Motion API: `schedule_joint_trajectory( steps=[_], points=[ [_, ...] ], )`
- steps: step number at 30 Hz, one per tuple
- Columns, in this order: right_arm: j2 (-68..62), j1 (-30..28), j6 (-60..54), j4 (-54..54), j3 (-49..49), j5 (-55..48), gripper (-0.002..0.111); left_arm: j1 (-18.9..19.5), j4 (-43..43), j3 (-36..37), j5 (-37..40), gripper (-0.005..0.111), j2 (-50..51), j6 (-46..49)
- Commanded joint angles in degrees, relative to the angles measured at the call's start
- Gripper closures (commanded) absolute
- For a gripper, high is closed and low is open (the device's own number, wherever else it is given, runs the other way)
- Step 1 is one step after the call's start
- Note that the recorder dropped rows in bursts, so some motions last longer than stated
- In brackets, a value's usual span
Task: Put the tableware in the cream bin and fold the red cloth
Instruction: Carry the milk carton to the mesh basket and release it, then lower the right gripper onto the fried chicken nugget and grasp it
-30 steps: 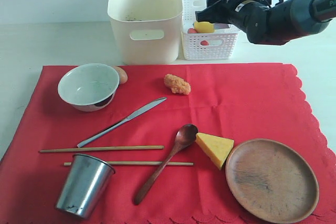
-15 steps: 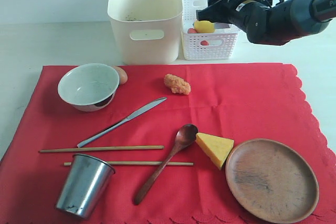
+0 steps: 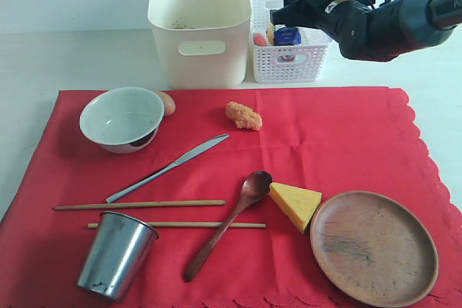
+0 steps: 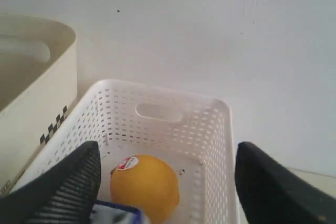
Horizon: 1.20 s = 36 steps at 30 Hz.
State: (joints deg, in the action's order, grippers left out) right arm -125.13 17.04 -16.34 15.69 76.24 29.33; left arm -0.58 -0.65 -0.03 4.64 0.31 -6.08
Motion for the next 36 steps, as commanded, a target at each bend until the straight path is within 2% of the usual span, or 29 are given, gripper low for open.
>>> schedule_joint_trajectory(
  steps=[1,11,13,16,20,22,23,26,30,36],
  points=[
    [2.0,-0.1,0.1,-0.3,0.1,-1.8,0.039,0.0,0.2,0.0,-0.1,0.104,-0.3,-0.1],
    [13.6,-0.1,-0.1,-0.3,0.1,-22.6,0.039,0.0,0.2,0.0,-0.1,0.104,-0.3,-0.1],
    [17.3,-0.1,-0.2,-0.3,0.1,-27.9,0.044,0.0,0.2,0.0,-0.1,0.104,-0.3,-0.1],
    [20.8,-0.1,-1.3,-0.3,0.1,-32.5,0.058,0.0,0.2,0.0,-0.1,0.104,-0.3,-0.1],
    [26.6,0.0,-6.0,-0.3,0.1,-44.3,0.094,0.0,0.2,0.0,-0.1,0.104,-0.3,-0.1],
    [27.1,0.7,-7.7,-0.3,0.1,-47.9,0.106,0.0,0.2,0.0,-0.1,0.104,-0.3,-0.1],
    [27.1,1.2,-8.1,-0.1,0.1,-49.7,0.108,0.0,0.2,0.0,-0.1,0.104,-0.3,-0.1],
    [25.0,4.4,-12.3,0.6,0.1,-54.5,0.108,0.0,0.2,0.0,-0.1,0.104,-0.3,-0.1],
    [21.4,7.7,-12.5,1.5,0.1,-54.5,0.108,0.0,0.2,0.0,-0.1,0.104,-0.3,-0.1],
    [15.5,9.3,-11.5,1.7,0.1,-54.4,0.108,0.0,0.2,0.0,-0.1,0.104,-0.3,-0.1]
  ],
)
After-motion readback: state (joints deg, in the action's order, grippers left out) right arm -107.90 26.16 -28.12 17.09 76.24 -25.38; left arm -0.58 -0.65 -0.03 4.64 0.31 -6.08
